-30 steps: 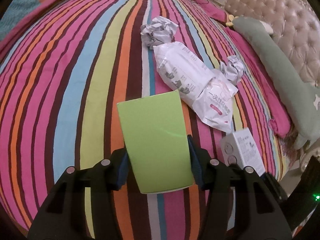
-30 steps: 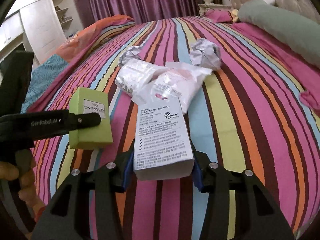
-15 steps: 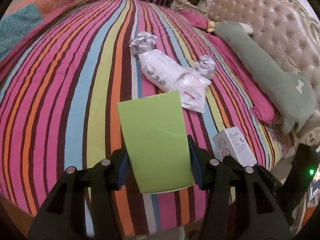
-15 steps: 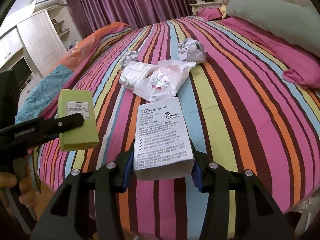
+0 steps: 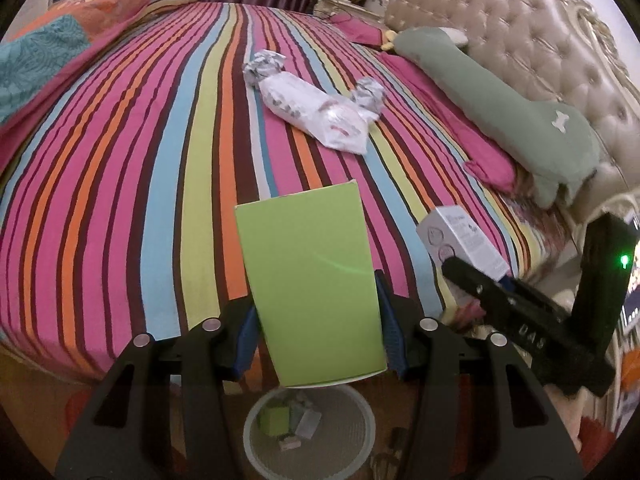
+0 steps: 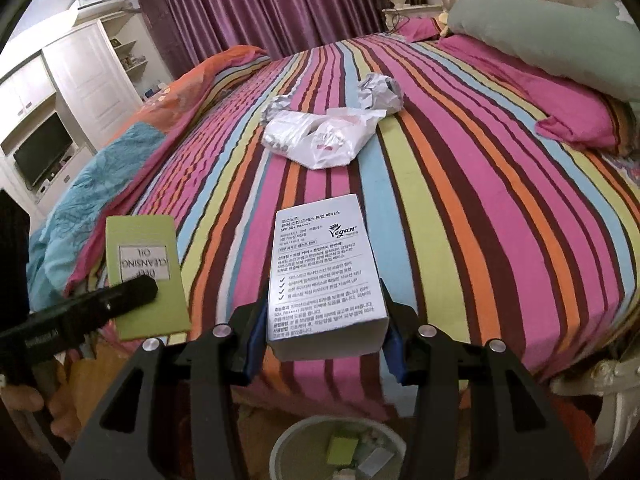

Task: Collect trash
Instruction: 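Carry both boxes over the wastebasket and open both tools to drop them, then move both tools back toward the white packs on the bed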

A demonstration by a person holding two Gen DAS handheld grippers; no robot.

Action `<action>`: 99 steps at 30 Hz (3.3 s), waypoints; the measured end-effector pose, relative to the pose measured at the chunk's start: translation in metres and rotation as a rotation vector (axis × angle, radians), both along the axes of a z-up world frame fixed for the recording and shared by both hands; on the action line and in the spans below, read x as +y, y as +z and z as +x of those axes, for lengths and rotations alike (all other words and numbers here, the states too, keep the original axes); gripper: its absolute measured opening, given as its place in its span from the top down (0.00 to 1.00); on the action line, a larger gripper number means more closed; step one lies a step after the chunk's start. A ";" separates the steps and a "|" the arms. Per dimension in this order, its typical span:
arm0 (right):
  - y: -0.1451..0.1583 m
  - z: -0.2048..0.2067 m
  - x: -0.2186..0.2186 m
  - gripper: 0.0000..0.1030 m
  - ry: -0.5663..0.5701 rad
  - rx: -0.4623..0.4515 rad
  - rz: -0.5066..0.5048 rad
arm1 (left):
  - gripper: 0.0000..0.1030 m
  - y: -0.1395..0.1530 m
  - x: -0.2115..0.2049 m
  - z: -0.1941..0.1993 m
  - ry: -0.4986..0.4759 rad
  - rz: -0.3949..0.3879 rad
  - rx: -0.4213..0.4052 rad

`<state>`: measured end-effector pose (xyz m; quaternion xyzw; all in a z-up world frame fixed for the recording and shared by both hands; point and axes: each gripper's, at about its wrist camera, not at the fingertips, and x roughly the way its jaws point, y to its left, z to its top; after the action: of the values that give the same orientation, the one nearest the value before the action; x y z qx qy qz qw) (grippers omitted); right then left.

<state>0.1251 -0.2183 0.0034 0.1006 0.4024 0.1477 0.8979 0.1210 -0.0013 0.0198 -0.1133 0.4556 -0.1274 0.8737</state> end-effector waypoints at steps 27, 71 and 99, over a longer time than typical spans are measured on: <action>-0.103 -0.085 0.004 0.56 0.057 0.392 -0.038 | 0.51 -0.123 -0.039 -0.103 -0.179 0.124 0.319; -0.253 -0.064 -0.001 0.13 -0.098 1.015 0.013 | 0.30 -0.264 -0.045 -0.075 -0.097 0.123 0.837; -0.171 -0.068 0.004 0.08 -0.016 0.686 -0.005 | 0.30 -0.201 -0.025 -0.080 -0.010 0.190 0.596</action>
<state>0.0570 -0.2140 -0.1681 0.1454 0.6805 0.0970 0.7116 0.0408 -0.0260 -0.1809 -0.0613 0.7020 -0.0499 0.7078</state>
